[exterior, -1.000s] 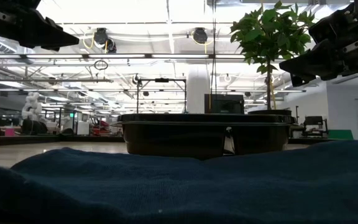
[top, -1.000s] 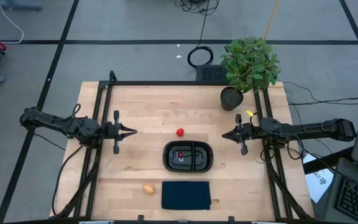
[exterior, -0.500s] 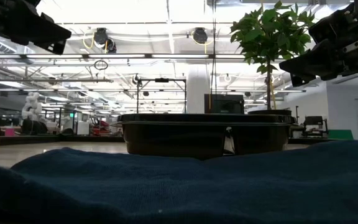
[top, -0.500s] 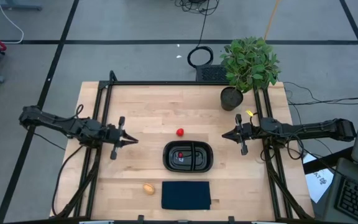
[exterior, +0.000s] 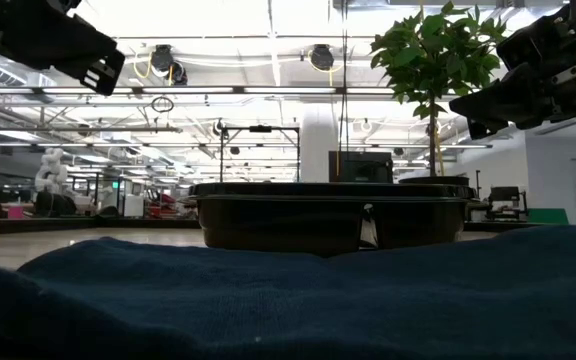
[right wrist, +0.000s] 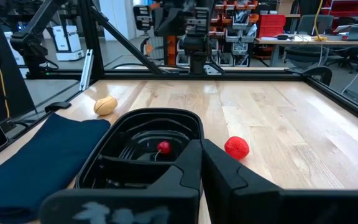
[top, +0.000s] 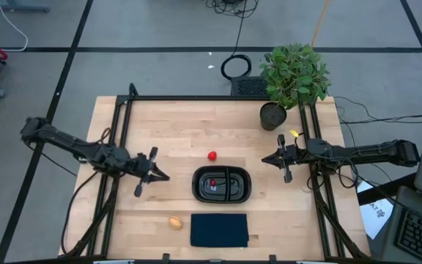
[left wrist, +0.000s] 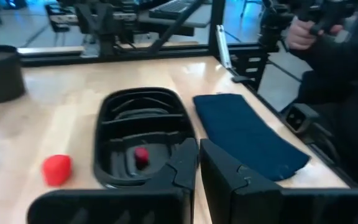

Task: Pick and placing Produce into tupperware
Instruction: Put the potato into the black container

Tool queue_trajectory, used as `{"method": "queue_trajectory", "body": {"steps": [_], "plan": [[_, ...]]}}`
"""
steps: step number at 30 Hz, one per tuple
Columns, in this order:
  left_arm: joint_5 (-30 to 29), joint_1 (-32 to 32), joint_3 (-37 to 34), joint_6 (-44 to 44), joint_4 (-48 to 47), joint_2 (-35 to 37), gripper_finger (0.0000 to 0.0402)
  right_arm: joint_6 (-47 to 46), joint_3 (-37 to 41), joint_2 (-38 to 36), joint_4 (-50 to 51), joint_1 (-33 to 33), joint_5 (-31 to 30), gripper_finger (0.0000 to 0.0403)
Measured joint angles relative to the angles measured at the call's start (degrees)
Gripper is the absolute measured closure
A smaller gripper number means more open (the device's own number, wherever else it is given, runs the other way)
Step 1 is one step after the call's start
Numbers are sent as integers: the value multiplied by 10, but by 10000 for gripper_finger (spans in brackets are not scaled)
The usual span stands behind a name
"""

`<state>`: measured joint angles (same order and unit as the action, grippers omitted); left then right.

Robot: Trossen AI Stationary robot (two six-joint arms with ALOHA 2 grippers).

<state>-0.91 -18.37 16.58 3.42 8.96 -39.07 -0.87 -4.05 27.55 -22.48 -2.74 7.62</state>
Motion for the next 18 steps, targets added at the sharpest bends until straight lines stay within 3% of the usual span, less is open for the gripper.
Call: {"method": "queue_trajectory", "body": {"steps": [18], "plan": [[26,-119,13,46,126,-124,376,-4,0,0,0,0,0,403]]}}
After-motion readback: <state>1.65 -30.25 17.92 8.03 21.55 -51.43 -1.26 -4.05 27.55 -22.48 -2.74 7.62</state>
